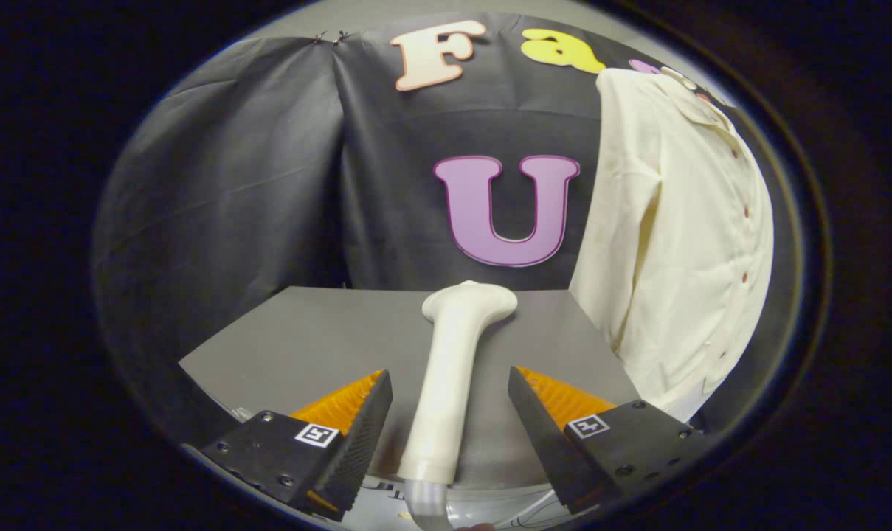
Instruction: Iron the clothes twice with a garment steamer, once on the left side and once on the right side.
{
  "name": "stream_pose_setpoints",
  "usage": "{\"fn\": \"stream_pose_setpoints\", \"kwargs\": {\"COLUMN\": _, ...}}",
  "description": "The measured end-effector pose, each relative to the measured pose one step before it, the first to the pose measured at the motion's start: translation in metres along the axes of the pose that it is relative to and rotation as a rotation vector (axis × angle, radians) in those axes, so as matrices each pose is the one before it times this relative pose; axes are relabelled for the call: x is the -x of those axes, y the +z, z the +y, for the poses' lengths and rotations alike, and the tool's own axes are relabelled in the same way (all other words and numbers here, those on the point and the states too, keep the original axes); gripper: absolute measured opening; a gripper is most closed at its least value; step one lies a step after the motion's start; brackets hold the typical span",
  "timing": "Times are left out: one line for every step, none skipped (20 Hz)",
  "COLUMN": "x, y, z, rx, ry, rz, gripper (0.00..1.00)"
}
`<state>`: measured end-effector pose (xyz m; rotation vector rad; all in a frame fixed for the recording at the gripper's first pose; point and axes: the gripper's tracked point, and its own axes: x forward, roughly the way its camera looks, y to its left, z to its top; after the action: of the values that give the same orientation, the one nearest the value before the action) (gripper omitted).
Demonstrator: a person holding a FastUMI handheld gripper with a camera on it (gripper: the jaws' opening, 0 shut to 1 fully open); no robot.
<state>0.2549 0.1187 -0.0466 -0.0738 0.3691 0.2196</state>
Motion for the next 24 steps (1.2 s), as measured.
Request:
{"fn": "stream_pose_setpoints", "kwargs": {"x": -0.00584, "y": -0.00177, "z": 0.00011, "rx": 0.00872, "ry": -0.00676, "rz": 0.03663, "gripper": 0.97}}
{"fn": "stream_pose_setpoints", "kwargs": {"x": -0.00564, "y": -0.00062, "z": -0.0011, "rx": -0.01048, "ry": -0.01603, "rz": 0.03382, "gripper": 0.97}}
{"fn": "stream_pose_setpoints", "kwargs": {"x": -0.00419, "y": -0.00163, "z": 0.00176, "rx": -0.01085, "ry": -0.00201, "rz": 0.03204, "gripper": 0.97}}
{"fn": "stream_pose_setpoints", "kwargs": {"x": -0.00498, "y": 0.00422, "z": 0.00326, "rx": -0.00564, "ry": -0.00105, "rz": 0.01423, "gripper": 0.98}}
{"fn": "stream_pose_setpoints", "kwargs": {"x": -0.00443, "y": 0.00305, "z": -0.00127, "rx": 0.0195, "ry": -0.01271, "rz": 0.01305, "gripper": 0.98}}
{"fn": "stream_pose_setpoints", "kwargs": {"x": -0.00248, "y": 0.004, "z": -0.00033, "rx": 0.02418, "ry": -0.01378, "rz": 0.0123, "gripper": 0.96}}
{"fn": "stream_pose_setpoints", "kwargs": {"x": -0.00377, "y": 0.00149, "z": -0.00255, "rx": 0.01573, "ry": -0.02078, "rz": 0.01896, "gripper": 0.91}}
{"fn": "stream_pose_setpoints", "kwargs": {"x": -0.0071, "y": -0.00009, "z": -0.0044, "rx": 0.00766, "ry": -0.02371, "rz": 0.01562, "gripper": 0.81}}
{"fn": "stream_pose_setpoints", "kwargs": {"x": 0.0011, "y": -0.00174, "z": -0.00156, "rx": -0.00179, "ry": -0.00931, "rz": 0.02404, "gripper": 0.71}}
{"fn": "stream_pose_setpoints", "kwargs": {"x": -0.00259, "y": -0.00328, "z": -0.00046, "rx": -0.00196, "ry": 0.00008, "rz": 0.03449, "gripper": 0.61}}
{"fn": "stream_pose_setpoints", "kwargs": {"x": -0.00468, "y": -0.00092, "z": -0.0001, "rx": -0.00773, "ry": -0.00362, "rz": 0.00829, "gripper": 0.51}}
{"fn": "stream_pose_setpoints", "kwargs": {"x": -0.00096, "y": -0.00023, "z": 0.00107, "rx": -0.00882, "ry": -0.00363, "rz": 0.0039, "gripper": 0.51}}
{"fn": "stream_pose_setpoints", "kwargs": {"x": -0.00053, "y": -0.00177, "z": 0.00196, "rx": 0.00539, "ry": 0.00323, "rz": 0.0085, "gripper": 0.51}}
{"fn": "stream_pose_setpoints", "kwargs": {"x": 0.00084, "y": 0.00028, "z": 0.001, "rx": 0.01942, "ry": 0.01763, "rz": -0.00072, "gripper": 0.49}}
{"fn": "stream_pose_setpoints", "kwargs": {"x": -0.00163, "y": 0.00157, "z": 0.00474, "rx": -0.00463, "ry": 0.02026, "rz": -0.0172, "gripper": 0.47}}
{"fn": "stream_pose_setpoints", "kwargs": {"x": -0.001, "y": -0.0019, "z": 0.00751, "rx": -0.01105, "ry": 0.03893, "rz": 0.0072, "gripper": 0.44}}
{"fn": "stream_pose_setpoints", "kwargs": {"x": 0.00312, "y": 0.00053, "z": 0.00672, "rx": -0.01857, "ry": 0.03337, "rz": -0.00512, "gripper": 0.42}}
{"fn": "stream_pose_setpoints", "kwargs": {"x": 0.00121, "y": 0.00477, "z": -0.00055, "rx": -0.00655, "ry": 0.004, "rz": -0.03042, "gripper": 0.39}}
{"fn": "stream_pose_setpoints", "kwargs": {"x": 0.00151, "y": 0.00517, "z": -0.00451, "rx": 0.00014, "ry": -0.00944, "rz": -0.0274, "gripper": 0.38}}
{"fn": "stream_pose_setpoints", "kwargs": {"x": 0.0041, "y": 0.00754, "z": -0.0013, "rx": -0.00384, "ry": -0.00372, "rz": -0.03408, "gripper": 0.38}}
{"fn": "stream_pose_setpoints", "kwargs": {"x": 0.00784, "y": 0.00447, "z": 0.0021, "rx": -0.01855, "ry": 0.00165, "rz": -0.02352, "gripper": 0.37}}
{"fn": "stream_pose_setpoints", "kwargs": {"x": 0.00568, "y": 0.00568, "z": 0.00005, "rx": -0.02172, "ry": 0.00476, "rz": -0.03311, "gripper": 0.36}}
{"fn": "stream_pose_setpoints", "kwargs": {"x": 0.0051, "y": 0.00475, "z": -0.00131, "rx": -0.01983, "ry": 0.00392, "rz": -0.03061, "gripper": 0.36}}
{"fn": "stream_pose_setpoints", "kwargs": {"x": 0.00556, "y": 0.00539, "z": -0.00193, "rx": -0.02219, "ry": -0.00067, "rz": -0.03033, "gripper": 0.36}}
